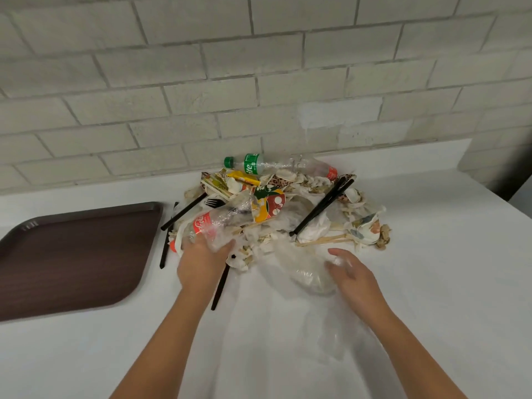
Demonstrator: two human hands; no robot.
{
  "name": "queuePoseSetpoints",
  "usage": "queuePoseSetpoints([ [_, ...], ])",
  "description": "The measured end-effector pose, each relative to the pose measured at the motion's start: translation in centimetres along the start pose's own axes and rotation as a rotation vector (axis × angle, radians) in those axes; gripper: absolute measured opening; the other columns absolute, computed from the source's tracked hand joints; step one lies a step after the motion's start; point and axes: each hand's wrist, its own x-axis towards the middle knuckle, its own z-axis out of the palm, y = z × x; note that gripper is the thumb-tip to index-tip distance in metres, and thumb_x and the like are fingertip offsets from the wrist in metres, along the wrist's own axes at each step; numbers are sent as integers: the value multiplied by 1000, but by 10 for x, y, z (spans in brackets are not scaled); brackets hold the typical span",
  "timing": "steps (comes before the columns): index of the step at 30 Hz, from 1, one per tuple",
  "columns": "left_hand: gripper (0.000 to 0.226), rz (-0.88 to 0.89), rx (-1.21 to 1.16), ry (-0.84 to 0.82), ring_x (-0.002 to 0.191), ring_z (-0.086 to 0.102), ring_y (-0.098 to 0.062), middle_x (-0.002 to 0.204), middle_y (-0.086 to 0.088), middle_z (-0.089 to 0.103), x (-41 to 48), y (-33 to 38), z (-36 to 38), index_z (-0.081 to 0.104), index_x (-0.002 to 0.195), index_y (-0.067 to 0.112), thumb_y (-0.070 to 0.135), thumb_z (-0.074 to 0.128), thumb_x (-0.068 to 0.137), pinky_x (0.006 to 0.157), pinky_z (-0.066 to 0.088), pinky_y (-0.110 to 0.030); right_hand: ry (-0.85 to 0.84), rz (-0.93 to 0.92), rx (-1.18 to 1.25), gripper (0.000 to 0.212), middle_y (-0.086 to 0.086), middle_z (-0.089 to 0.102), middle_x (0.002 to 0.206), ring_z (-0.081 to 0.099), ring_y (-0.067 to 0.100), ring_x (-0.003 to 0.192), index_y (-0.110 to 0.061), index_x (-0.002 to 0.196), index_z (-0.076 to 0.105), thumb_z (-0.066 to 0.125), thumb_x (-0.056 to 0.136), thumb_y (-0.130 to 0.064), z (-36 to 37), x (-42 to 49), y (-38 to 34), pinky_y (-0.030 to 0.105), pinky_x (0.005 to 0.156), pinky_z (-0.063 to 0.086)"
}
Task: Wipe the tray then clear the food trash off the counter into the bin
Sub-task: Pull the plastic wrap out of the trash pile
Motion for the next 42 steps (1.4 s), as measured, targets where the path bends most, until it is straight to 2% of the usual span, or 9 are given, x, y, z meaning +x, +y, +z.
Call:
queuePoseSetpoints([
  [3,61,-121,53,-144,88,63,-26,94,-6,62,9,2,6,56,113,12,62,59,78,72,48,-35,-164,4,-472,76,-7,59,127,55,14,118,-40,136,41,63,70,-70,10,7,1,25,83,41],
  [7,31,-100,34,-127,75,61,-22,80,-4,60,16,3,13,61,105,11,33,60,85,66,52,-32,-150,-79,-674,49,-11,63,104,60,10,94,-30,112,59,63,75,-62,27,19,7,24,76,48],
  [10,32,-58,-36,-111,78,60,-24,82,-3,58,20,3,14,57,115,12,27,58,87,63,47,-30,-120,-158,-639,30,-6,49,89,53,13,79,-21,95,62,63,81,-48,32,25,15,25,66,46],
  [20,23,-7,-142,-42,62,46,-21,60,-2,42,13,26,-3,45,66,8,6,45,89,48,33,-25,6,-195,-215,18,-11,52,66,47,3,51,-24,79,51,64,78,-11,18,26,17,12,48,35],
  [26,53,46,-393,31,52,38,-17,57,-4,40,-10,64,-28,41,60,13,57,66,76,48,31,-27,38,-165,-51,32,-7,55,59,44,5,38,-37,86,47,58,82,-7,4,28,14,24,47,38],
  [32,9,93,-740,-84,61,53,-10,71,-4,60,-19,84,-22,66,77,7,13,68,83,47,41,-10,16,-155,-3,38,0,58,61,38,7,38,-43,92,50,57,82,-8,-3,29,20,26,45,39],
  [35,11,118,-629,-71,75,62,-22,73,1,60,-16,86,-9,64,94,7,16,62,88,51,43,-19,11,-167,13,38,-2,58,58,37,6,37,-42,94,51,57,82,-7,-7,30,23,27,44,38],
  [38,65,155,-320,-168,97,61,-24,101,-3,64,-23,88,7,45,132,9,36,73,80,68,46,-26,-6,-162,17,38,-5,52,49,35,7,37,-42,95,52,57,81,-7,-8,32,25,26,44,37],
  [42,85,187,172,-328,117,51,-24,130,-8,52,-32,78,32,44,130,12,54,78,64,87,43,-30,-25,-170,26,39,-14,53,48,36,6,36,-42,97,54,57,81,-7,-7,32,27,24,45,37],
])
